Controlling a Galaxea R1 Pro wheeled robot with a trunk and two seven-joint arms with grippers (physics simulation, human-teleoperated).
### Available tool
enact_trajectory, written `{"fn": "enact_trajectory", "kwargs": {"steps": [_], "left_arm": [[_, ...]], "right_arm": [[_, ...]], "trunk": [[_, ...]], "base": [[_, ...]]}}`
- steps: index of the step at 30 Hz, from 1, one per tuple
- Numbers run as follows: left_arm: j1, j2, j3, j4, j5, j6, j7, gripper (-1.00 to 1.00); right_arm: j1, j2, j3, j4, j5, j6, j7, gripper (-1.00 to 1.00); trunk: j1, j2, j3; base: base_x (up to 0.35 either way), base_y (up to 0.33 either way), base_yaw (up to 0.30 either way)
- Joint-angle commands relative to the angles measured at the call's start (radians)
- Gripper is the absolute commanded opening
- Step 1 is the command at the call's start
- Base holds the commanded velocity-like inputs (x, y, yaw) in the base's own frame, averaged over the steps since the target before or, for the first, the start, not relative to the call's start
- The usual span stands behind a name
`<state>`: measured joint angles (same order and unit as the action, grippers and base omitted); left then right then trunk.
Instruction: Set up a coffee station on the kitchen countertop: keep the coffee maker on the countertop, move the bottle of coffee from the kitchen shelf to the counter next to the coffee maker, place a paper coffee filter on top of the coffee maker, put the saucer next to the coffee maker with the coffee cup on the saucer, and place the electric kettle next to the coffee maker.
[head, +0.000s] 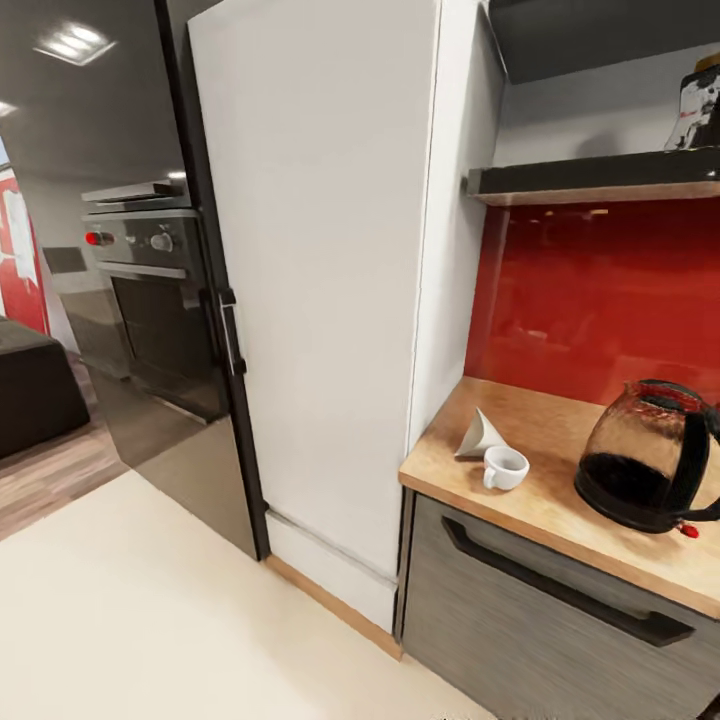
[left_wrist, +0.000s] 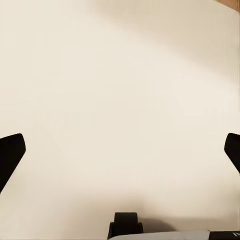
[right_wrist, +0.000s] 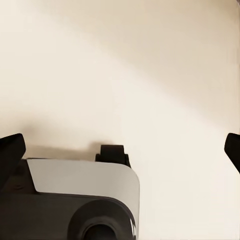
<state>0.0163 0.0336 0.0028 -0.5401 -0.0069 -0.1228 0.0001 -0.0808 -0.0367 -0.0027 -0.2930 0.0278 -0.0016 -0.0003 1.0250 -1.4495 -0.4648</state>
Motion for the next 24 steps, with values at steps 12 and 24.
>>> {"fn": "enact_trajectory", "kwargs": {"steps": [12, 24], "left_arm": [[0.001, 0.0, 0.0, -0.001, -0.001, -0.001, 0.0, 1.0], [0.001, 0.0, 0.001, -0.001, -0.001, -0.001, 0.0, 1.0]], "right_arm": [[-0.001, 0.001, 0.002, 0.0, 0.003, -0.001, 0.0, 1.0], [-0.001, 0.001, 0.003, 0.0, 0.003, 0.003, 0.001, 1.0]], "trunk": [[0.0, 0.0, 0.002], [0.0, 0.0, 0.002]], "base": [[0.001, 0.018, -0.112], [0.0, 0.112, -0.162]]}}
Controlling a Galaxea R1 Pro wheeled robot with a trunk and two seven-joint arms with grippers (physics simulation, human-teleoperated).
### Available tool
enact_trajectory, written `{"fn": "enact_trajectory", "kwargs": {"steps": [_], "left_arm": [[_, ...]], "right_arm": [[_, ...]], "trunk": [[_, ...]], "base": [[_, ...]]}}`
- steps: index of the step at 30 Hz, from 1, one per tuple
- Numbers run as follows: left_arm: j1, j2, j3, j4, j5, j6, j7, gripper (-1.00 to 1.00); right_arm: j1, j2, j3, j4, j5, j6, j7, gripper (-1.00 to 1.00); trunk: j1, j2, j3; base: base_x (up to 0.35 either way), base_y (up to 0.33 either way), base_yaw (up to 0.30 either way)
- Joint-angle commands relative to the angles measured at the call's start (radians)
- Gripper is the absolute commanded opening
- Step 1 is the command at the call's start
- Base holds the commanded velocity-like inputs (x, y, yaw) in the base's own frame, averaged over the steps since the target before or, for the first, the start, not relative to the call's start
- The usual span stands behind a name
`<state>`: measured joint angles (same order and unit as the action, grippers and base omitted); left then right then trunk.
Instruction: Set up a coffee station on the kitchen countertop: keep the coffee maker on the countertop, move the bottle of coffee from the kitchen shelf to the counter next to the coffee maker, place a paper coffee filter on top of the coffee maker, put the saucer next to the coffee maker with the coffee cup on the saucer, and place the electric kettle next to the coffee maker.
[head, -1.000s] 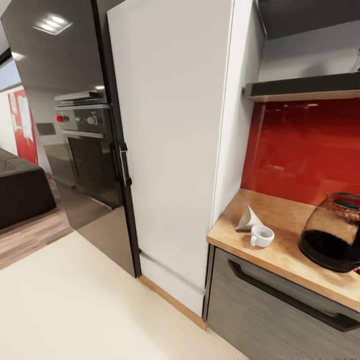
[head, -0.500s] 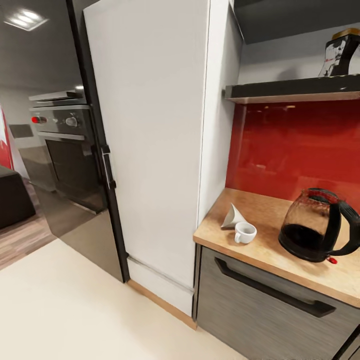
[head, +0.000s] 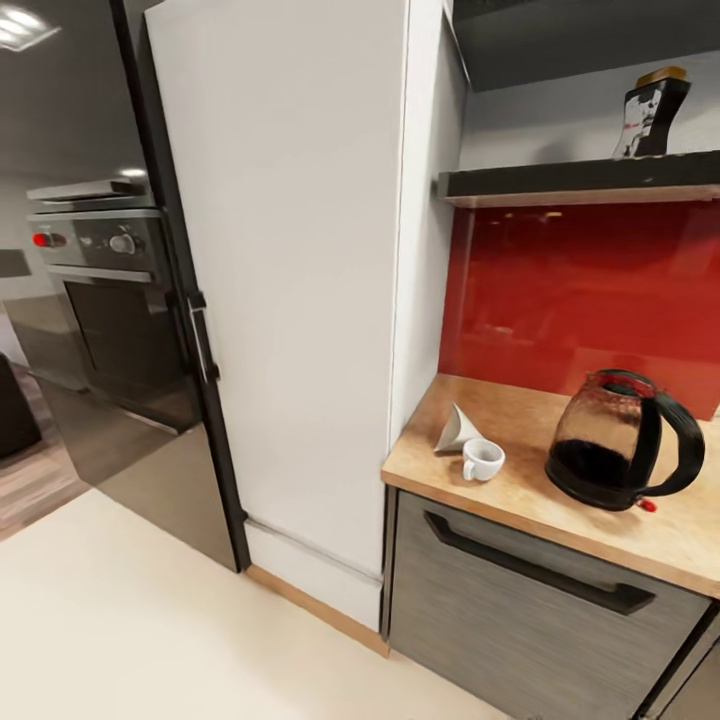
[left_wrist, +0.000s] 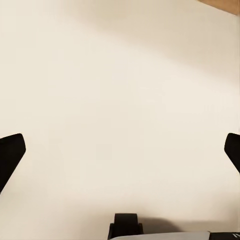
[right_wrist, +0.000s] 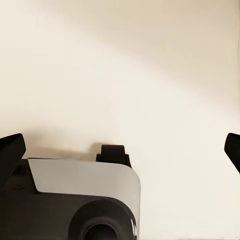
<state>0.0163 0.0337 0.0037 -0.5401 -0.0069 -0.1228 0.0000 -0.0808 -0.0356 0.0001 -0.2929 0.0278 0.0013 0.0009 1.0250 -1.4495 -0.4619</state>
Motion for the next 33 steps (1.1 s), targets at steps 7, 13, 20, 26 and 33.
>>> {"fn": "enact_trajectory", "kwargs": {"steps": [7, 13, 20, 26, 33], "left_arm": [[0.001, 0.0, 0.001, -0.001, -0.001, -0.001, 0.0, 1.0], [0.001, 0.0, 0.0, -0.001, 0.0, -0.001, 0.0, 1.0], [0.001, 0.0, -0.001, -0.001, 0.001, -0.001, 0.0, 1.0], [0.001, 0.0, -0.001, 0.0, 0.001, -0.001, 0.0, 1.0], [0.001, -0.001, -0.001, 0.0, 0.001, -0.002, 0.0, 1.0]], "right_arm": [[-0.001, 0.0, 0.0, 0.0, 0.003, 0.0, 0.0, 1.0], [-0.001, 0.0, 0.0, 0.0, 0.003, 0.0, -0.001, 1.0], [-0.001, -0.001, 0.0, 0.0, 0.003, -0.002, -0.001, 1.0], [-0.001, 0.0, 0.0, 0.0, 0.003, -0.005, -0.002, 1.0], [-0.001, -0.001, 0.0, -0.002, 0.003, -0.005, 0.0, 1.0]], "trunk": [[0.0, 0.0, -0.001], [0.0, 0.0, -0.001], [0.0, 0.0, -0.001], [0.0, 0.0, -0.001], [0.0, 0.0, -0.001]], "base": [[0.0, 0.005, -0.281], [0.0, 0.001, -0.285], [0.033, 0.125, -0.26], [0.066, 0.254, -0.092], [0.014, 0.144, -0.187]]}}
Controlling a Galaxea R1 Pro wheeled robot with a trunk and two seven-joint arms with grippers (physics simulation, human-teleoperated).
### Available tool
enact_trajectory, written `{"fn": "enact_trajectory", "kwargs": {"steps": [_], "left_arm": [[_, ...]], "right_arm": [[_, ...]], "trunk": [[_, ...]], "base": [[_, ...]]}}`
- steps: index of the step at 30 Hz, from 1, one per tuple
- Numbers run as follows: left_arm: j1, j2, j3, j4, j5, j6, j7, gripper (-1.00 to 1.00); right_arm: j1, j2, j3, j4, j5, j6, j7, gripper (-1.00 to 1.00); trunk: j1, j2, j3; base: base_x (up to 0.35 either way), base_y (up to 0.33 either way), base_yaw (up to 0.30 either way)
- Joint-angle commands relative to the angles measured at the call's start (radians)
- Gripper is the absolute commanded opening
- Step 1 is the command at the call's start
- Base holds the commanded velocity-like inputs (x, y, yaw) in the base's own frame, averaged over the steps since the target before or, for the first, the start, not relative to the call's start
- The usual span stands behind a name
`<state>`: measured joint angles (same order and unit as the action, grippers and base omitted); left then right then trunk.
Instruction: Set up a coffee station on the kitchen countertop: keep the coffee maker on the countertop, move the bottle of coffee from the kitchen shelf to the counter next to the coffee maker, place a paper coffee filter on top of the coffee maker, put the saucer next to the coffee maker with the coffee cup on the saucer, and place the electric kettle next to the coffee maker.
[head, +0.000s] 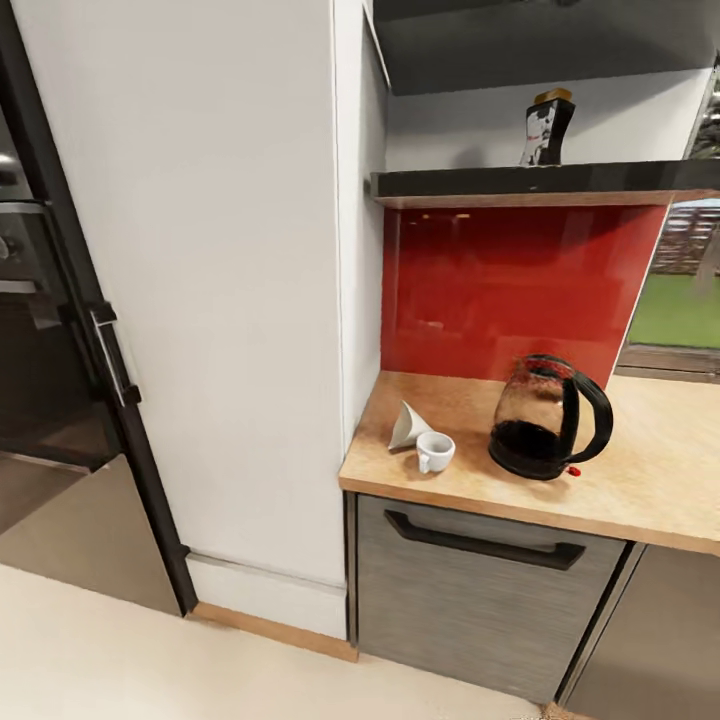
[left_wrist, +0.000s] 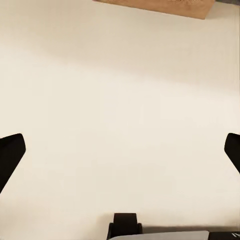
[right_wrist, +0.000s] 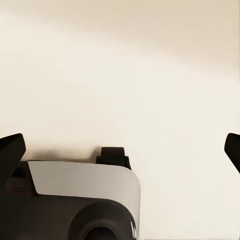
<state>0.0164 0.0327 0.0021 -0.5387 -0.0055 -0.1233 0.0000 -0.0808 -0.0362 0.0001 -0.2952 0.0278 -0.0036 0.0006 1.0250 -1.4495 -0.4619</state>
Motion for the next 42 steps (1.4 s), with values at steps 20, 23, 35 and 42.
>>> {"fn": "enact_trajectory", "kwargs": {"steps": [20, 23, 35, 42], "left_arm": [[0.0, -0.002, -0.001, 0.0, -0.001, -0.001, 0.0, 1.0], [0.0, -0.002, -0.001, 0.001, -0.001, -0.001, 0.0, 1.0], [0.0, -0.002, -0.006, 0.059, -0.001, -0.063, 0.0, 1.0], [0.0, -0.002, -0.005, 0.06, -0.001, -0.07, 0.0, 1.0]], "right_arm": [[-0.001, -0.003, 0.0, -0.001, 0.004, -0.002, 0.001, 1.0], [-0.001, -0.005, -0.003, -0.002, 0.003, -0.002, 0.0, 1.0], [-0.001, -0.006, -0.001, -0.002, 0.003, -0.001, -0.001, 1.0], [-0.001, -0.005, 0.0, -0.002, 0.004, -0.002, -0.001, 1.0]], "trunk": [[0.0, 0.0, -0.001], [0.0, 0.0, -0.001], [0.0, 0.0, -0.001], [0.0, 0.0, -0.001]], "base": [[0.001, 0.007, -0.206], [-0.022, 0.027, -0.014], [-0.07, 0.102, -0.165], [-0.004, 0.006, -0.283]]}}
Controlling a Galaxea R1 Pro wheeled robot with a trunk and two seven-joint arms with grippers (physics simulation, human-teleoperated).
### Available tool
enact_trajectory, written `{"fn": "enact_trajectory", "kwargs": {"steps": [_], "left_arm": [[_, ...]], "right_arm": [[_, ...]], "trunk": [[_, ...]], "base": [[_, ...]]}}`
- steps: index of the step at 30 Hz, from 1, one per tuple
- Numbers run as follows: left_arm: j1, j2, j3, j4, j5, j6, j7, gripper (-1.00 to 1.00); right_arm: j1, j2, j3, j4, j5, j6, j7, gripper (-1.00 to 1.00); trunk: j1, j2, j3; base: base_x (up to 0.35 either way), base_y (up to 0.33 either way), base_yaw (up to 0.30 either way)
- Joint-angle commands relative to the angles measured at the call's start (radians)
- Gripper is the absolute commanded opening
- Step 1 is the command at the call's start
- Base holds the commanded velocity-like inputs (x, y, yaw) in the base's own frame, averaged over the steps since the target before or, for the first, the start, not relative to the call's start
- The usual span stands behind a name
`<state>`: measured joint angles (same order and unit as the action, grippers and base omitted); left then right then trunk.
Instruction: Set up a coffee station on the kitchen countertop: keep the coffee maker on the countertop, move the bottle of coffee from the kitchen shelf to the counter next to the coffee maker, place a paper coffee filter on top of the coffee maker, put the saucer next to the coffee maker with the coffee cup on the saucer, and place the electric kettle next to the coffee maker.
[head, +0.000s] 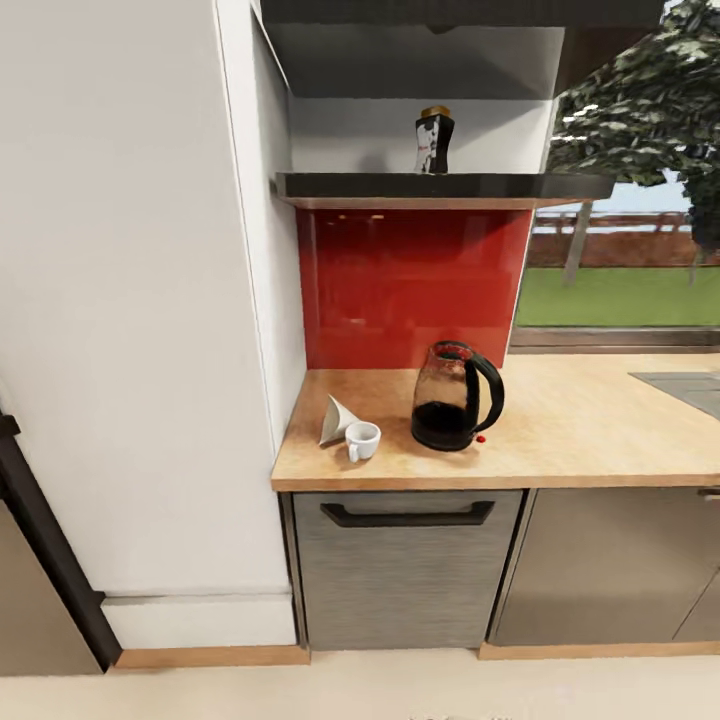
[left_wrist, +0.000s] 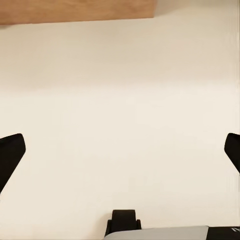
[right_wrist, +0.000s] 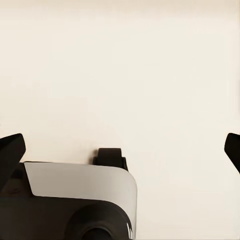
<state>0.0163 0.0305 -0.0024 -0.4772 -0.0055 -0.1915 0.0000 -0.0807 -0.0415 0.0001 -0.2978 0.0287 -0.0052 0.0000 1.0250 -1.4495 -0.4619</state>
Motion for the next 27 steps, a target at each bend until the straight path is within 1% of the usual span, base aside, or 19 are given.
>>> {"fn": "enact_trajectory", "kwargs": {"steps": [1, 5, 12, 15, 23, 27], "left_arm": [[0.001, 0.0, 0.0, -0.002, -0.001, -0.001, 0.0, 1.0], [0.001, 0.0, -0.001, 0.0, -0.001, -0.002, 0.0, 1.0], [0.001, 0.0, -0.001, 0.0, -0.001, -0.002, 0.0, 1.0], [0.001, 0.0, -0.001, 0.0, -0.001, -0.002, 0.0, 1.0], [0.001, 0.0, 0.001, 0.0, -0.001, -0.002, 0.0, 1.0], [0.001, 0.0, 0.001, 0.0, -0.001, -0.002, 0.0, 1.0]], "right_arm": [[-0.001, 0.0, 0.0, 0.0, 0.003, -0.001, 0.0, 1.0], [-0.001, 0.0, -0.001, 0.0, 0.003, -0.001, -0.001, 1.0], [-0.001, 0.0, -0.001, 0.0, 0.003, -0.001, -0.001, 1.0], [-0.001, 0.0, 0.0, 0.0, 0.003, -0.001, -0.002, 1.0], [-0.001, 0.0, 0.0, 0.0, 0.003, -0.001, -0.002, 1.0], [-0.001, 0.0, 0.0, 0.0, 0.003, -0.001, -0.002, 1.0]], "trunk": [[0.0, 0.0, -0.001], [0.0, 0.0, -0.001], [0.0, 0.0, -0.001], [0.0, 0.0, -0.001], [0.0, 0.0, -0.001], [0.0, 0.0, -0.001]], "base": [[-0.001, 0.008, -0.287], [0.0, 0.124, -0.192], [0.0, 0.278, -0.04], [0.0, 0.234, -0.158], [-0.004, 0.046, -0.264], [-0.134, 0.008, -0.269]]}}
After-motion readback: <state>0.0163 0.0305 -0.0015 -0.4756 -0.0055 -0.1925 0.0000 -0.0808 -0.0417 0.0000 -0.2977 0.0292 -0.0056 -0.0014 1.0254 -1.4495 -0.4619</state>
